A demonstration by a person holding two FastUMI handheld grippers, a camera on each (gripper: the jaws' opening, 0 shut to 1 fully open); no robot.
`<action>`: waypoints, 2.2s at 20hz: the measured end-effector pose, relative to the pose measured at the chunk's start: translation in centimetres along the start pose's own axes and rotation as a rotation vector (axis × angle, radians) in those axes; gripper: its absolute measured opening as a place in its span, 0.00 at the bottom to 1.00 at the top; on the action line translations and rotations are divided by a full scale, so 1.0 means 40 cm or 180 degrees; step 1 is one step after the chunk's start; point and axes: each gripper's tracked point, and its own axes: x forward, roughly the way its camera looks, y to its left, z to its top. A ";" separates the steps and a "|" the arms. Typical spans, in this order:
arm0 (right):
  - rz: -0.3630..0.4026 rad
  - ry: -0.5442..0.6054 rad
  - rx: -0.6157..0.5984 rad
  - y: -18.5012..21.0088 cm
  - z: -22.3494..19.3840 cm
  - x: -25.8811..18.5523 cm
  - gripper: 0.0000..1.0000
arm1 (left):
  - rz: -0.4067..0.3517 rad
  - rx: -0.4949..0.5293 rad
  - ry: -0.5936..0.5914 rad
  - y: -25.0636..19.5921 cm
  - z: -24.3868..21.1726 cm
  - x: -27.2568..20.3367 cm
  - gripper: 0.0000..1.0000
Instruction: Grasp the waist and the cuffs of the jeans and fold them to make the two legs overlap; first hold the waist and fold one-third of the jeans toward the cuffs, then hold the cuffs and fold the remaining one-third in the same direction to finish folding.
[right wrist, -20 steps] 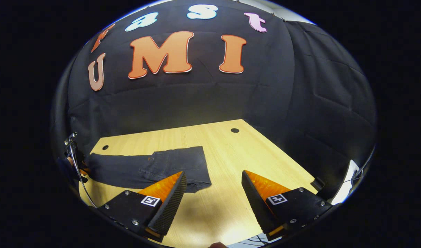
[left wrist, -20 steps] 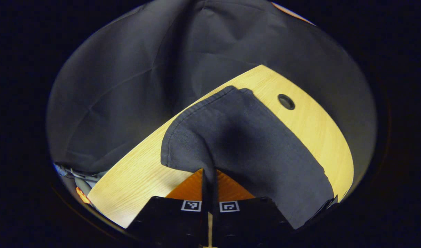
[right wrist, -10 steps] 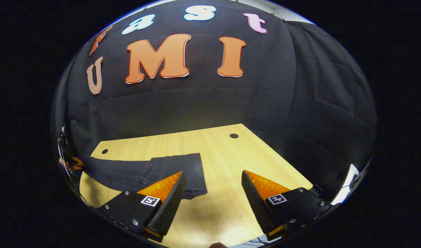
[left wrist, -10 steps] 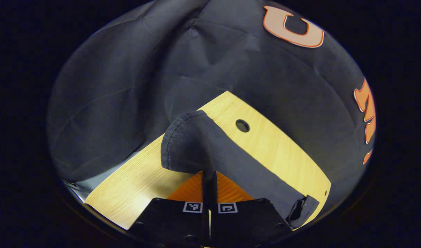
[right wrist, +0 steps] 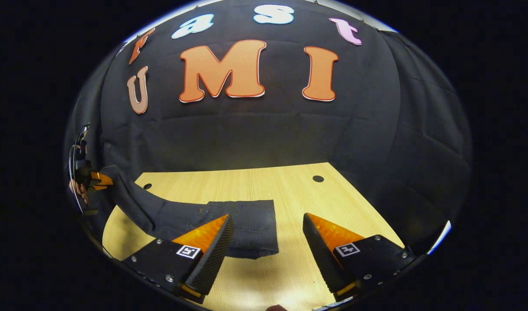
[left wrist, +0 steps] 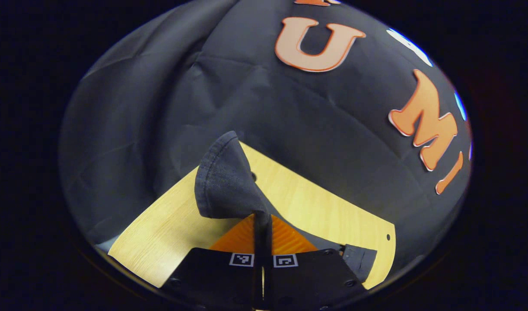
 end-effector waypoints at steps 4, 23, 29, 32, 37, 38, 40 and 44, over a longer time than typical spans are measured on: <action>0.0035 -0.0045 0.0061 -0.039 0.002 0.015 0.97 | -0.0305 0.0180 0.0010 -0.187 -0.032 -0.051 0.02; 0.0066 -0.0012 0.0258 -0.329 -0.050 0.046 0.97 | -0.0712 0.1172 0.0527 -0.745 -0.372 -0.058 0.02; 0.0010 0.0051 0.0293 -0.382 -0.075 0.051 0.97 | -0.0835 0.1764 0.0915 -0.816 -0.558 -0.042 0.02; 0.0032 0.0077 0.0289 -0.384 -0.080 0.057 0.97 | -0.0790 0.2087 0.1219 -0.813 -0.649 -0.029 0.04; 0.0149 0.0074 0.0231 -0.347 -0.065 0.071 0.97 | -0.1530 0.2251 0.1297 -0.962 -0.712 -0.165 0.42; 0.0180 0.0057 0.0228 -0.337 -0.060 0.074 0.97 | -0.1544 0.2344 0.1178 -0.970 -0.695 -0.171 0.61; 0.0241 0.0002 0.0201 -0.313 -0.044 0.074 0.97 | -0.1578 0.2384 0.0923 -0.984 -0.652 -0.208 0.73; 0.0296 -0.0217 0.0122 -0.278 0.004 0.057 0.97 | -0.1498 0.2311 0.0227 -0.975 -0.526 -0.258 0.99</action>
